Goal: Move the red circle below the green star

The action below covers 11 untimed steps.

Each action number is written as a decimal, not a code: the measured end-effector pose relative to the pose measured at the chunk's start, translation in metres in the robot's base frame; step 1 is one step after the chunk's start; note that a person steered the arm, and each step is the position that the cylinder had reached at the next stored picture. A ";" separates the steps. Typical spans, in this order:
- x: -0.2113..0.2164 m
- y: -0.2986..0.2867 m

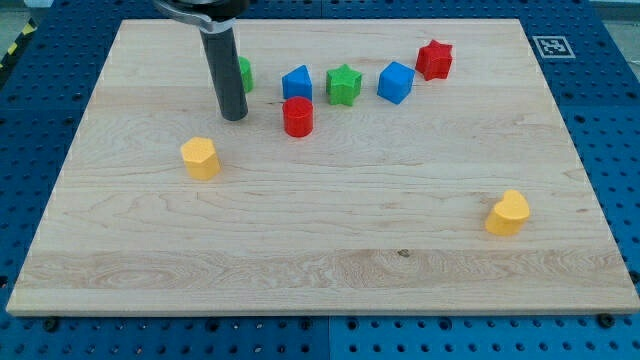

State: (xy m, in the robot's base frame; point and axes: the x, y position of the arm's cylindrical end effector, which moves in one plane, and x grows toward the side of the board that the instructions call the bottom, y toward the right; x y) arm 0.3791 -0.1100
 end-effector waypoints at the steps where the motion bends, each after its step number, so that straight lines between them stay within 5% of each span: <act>1: 0.000 0.008; 11: 0.018 0.141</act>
